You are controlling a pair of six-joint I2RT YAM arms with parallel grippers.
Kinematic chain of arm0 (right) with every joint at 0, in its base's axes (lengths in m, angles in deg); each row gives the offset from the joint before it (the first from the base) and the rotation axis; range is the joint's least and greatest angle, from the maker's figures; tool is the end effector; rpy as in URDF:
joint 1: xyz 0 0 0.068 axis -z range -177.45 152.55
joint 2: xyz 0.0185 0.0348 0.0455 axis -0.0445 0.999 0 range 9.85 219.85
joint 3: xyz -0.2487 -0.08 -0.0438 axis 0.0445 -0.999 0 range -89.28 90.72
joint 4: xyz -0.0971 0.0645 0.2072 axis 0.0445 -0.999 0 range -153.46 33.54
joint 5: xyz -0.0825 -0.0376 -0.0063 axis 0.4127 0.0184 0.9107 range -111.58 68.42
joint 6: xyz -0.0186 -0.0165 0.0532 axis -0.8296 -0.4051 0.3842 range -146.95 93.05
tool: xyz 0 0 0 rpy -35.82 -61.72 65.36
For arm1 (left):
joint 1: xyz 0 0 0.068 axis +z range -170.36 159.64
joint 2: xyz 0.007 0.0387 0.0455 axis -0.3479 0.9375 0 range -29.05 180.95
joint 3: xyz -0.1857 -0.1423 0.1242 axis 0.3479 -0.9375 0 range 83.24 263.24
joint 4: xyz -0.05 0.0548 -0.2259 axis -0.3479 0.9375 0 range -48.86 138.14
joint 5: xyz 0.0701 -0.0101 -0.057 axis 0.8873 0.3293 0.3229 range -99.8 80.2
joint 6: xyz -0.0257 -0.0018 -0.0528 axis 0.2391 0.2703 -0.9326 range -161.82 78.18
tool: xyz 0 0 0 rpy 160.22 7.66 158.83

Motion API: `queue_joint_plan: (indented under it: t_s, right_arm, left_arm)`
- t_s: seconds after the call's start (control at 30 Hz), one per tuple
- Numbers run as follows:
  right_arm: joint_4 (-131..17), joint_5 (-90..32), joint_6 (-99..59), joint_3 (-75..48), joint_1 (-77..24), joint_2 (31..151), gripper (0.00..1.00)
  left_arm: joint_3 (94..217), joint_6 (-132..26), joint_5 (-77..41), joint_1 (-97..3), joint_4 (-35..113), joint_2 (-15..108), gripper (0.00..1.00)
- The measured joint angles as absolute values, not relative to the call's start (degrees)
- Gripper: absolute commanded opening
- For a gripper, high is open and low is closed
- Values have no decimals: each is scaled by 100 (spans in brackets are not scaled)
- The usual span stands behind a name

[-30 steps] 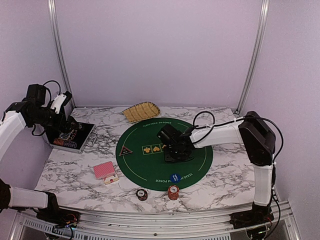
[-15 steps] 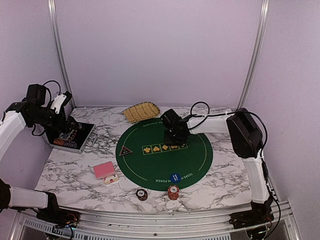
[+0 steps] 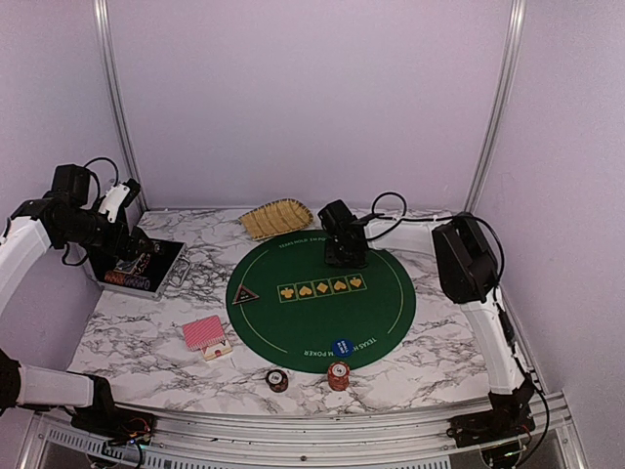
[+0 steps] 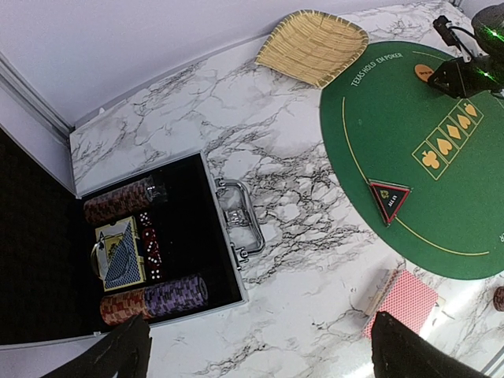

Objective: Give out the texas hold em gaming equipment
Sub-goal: Move the big blind button to the poker table mat, then move the small blind button to the poker table mat.

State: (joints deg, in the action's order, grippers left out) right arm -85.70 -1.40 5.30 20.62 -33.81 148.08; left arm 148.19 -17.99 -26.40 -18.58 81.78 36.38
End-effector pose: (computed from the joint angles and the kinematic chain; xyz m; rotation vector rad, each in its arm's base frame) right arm 0.4062 0.2808 0.1365 0.0393 2.4853 0.0421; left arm 0.2205 -0.0054 0.3287 0.5765 2.1794 -0.0935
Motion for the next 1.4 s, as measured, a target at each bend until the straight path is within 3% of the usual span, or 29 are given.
queue_joint_plan:
  t_s: [0.2,0.33,0.53,0.73,1.2,1.4]
  right_arm:
    - [-8493,-229,246,1404,-3403,14378,68]
    - [-8594,-498,16,364,-3569,13554,75]
    - [-8686,-1414,-390,-838,-4294,12369,74]
    - [-9027,-2056,-764,-1081,-4891,12116,67]
    - [-9569,-1862,-1011,-1192,-5190,12164,64]
    - [-9617,-1670,-1004,-1317,-5383,12223,58]
  left_arm:
    - [14817,-1799,-2629,-1858,8193,3638,99]
    - [14817,-1797,-2629,-1858,8220,3638,99]
    - [14810,-1799,-2647,-1858,8246,3638,99]
    - [14810,-1799,-2706,-1858,8259,3638,99]
    - [14789,-1799,-2798,-1858,8263,3605,99]
    - [14789,-1821,-2885,-1858,8265,3581,99]
